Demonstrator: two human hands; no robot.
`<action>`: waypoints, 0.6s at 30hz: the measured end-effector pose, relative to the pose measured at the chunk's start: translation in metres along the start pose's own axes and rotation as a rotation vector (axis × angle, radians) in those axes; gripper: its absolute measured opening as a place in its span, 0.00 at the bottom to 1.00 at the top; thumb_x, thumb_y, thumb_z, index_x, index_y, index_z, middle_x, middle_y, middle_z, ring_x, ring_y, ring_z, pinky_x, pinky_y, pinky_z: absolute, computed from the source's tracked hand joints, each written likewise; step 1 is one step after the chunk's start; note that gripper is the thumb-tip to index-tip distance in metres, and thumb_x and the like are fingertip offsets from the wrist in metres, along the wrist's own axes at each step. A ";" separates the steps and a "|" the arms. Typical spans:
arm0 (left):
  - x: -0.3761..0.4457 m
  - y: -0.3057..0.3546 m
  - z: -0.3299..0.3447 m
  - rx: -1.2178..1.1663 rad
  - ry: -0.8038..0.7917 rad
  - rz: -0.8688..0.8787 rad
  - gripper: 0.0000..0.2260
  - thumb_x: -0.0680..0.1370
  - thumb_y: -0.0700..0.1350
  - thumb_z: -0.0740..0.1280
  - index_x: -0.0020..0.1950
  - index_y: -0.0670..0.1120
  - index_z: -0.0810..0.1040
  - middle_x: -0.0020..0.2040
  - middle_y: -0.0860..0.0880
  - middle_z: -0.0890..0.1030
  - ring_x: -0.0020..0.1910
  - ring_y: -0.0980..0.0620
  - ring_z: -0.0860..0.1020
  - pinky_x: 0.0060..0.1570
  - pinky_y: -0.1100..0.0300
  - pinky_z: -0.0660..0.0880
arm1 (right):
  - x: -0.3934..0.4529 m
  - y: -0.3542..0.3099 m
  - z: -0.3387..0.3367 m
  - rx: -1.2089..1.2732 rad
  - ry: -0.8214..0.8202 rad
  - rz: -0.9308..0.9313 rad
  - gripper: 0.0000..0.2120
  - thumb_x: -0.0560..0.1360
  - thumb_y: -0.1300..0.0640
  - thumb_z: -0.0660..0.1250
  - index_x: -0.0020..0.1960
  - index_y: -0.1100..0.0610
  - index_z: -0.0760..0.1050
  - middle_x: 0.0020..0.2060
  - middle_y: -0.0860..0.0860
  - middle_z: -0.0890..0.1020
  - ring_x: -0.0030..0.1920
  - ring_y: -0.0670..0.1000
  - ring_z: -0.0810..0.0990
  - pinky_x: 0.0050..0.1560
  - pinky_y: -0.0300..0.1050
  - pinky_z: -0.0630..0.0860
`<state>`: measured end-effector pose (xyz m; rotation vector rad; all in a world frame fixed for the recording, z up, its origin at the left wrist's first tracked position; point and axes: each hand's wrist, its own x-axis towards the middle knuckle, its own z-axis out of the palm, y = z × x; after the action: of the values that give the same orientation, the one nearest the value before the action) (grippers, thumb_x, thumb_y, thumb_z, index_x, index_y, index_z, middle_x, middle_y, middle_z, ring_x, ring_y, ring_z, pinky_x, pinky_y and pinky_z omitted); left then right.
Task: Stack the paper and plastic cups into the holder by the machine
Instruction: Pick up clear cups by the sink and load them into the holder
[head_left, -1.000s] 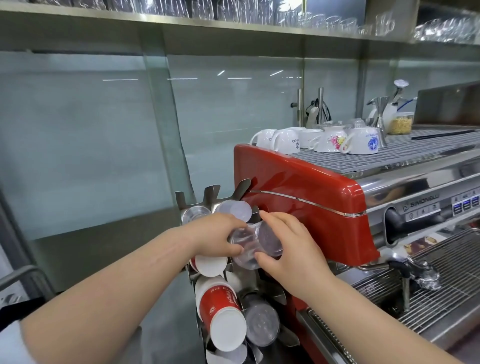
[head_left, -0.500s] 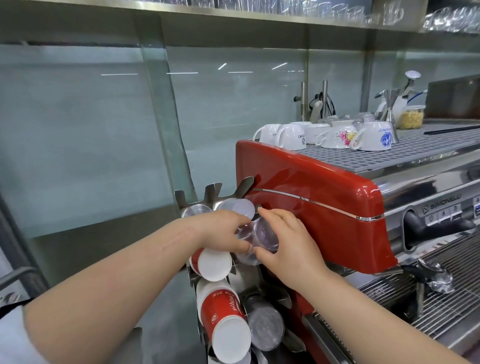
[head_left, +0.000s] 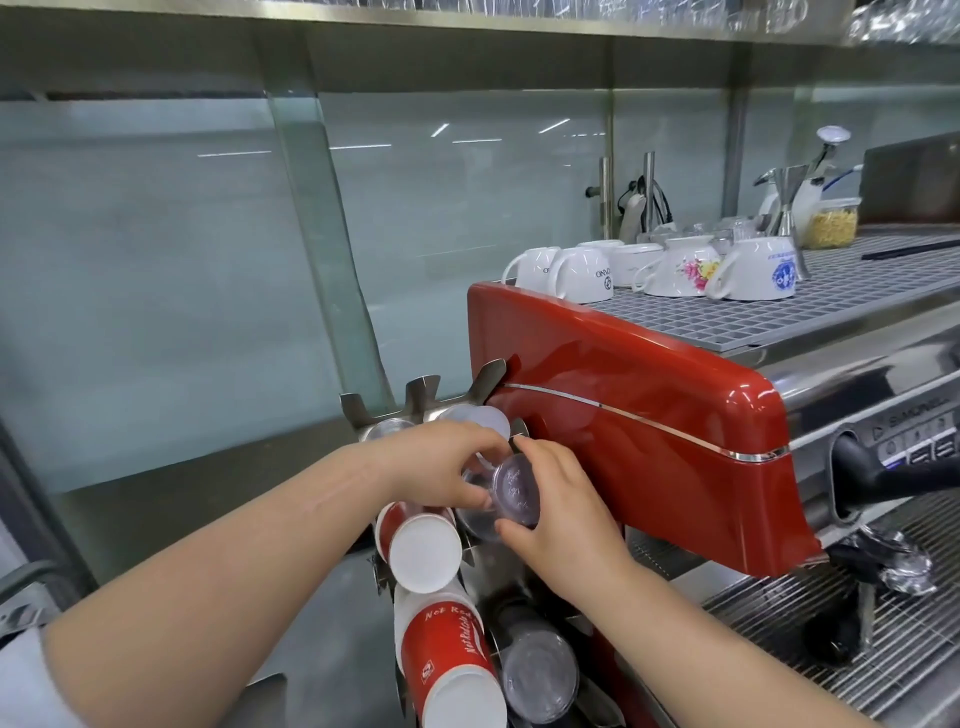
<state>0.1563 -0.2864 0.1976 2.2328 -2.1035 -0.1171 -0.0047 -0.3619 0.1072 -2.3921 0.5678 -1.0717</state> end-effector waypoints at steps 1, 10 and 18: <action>0.001 -0.003 0.002 0.004 0.002 0.001 0.21 0.72 0.54 0.71 0.64 0.58 0.74 0.57 0.61 0.79 0.55 0.61 0.78 0.52 0.63 0.74 | 0.000 0.002 0.003 0.019 0.011 0.016 0.39 0.65 0.51 0.75 0.72 0.49 0.61 0.68 0.44 0.65 0.65 0.45 0.67 0.60 0.32 0.62; 0.008 -0.019 0.010 0.014 -0.045 0.008 0.20 0.73 0.50 0.72 0.64 0.56 0.75 0.57 0.58 0.79 0.53 0.59 0.79 0.56 0.56 0.78 | 0.004 0.014 0.022 0.093 -0.114 0.059 0.41 0.67 0.54 0.72 0.75 0.51 0.57 0.68 0.46 0.60 0.68 0.44 0.63 0.64 0.33 0.60; 0.010 -0.029 0.017 -0.040 0.003 0.039 0.18 0.74 0.47 0.72 0.63 0.55 0.78 0.54 0.58 0.77 0.51 0.59 0.79 0.57 0.55 0.77 | 0.007 0.022 0.036 0.135 -0.086 0.124 0.42 0.66 0.56 0.73 0.74 0.50 0.56 0.63 0.44 0.61 0.62 0.42 0.66 0.59 0.31 0.61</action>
<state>0.1838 -0.2947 0.1774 2.1669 -2.1224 -0.1525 0.0235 -0.3755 0.0777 -2.2436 0.5859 -0.9193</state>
